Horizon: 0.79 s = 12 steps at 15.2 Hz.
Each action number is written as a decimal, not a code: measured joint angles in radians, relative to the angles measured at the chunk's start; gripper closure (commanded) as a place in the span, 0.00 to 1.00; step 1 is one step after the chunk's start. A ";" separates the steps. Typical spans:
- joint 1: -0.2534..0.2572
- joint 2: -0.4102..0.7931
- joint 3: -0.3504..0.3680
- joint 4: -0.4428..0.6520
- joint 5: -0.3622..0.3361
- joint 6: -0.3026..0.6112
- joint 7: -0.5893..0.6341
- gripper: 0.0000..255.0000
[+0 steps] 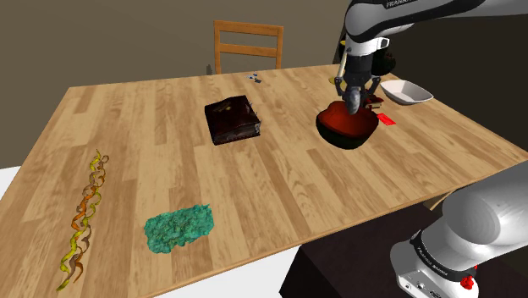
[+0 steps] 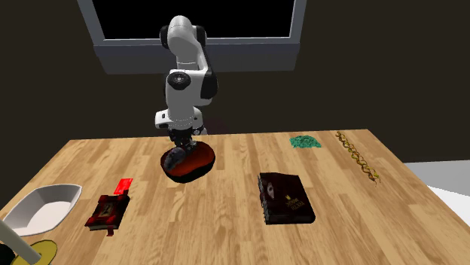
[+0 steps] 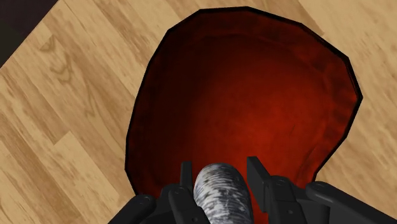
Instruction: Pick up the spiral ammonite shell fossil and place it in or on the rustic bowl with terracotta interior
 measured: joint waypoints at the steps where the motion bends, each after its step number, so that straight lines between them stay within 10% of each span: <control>1: 0.000 0.001 0.000 -0.002 0.000 0.002 0.000 1.00; 5: 0.000 0.001 0.000 -0.003 0.000 0.005 0.001 1.00; 6: 0.000 0.001 0.000 -0.003 0.000 0.005 0.001 0.00; 12: 0.000 0.001 0.000 -0.003 0.000 0.005 0.001 0.00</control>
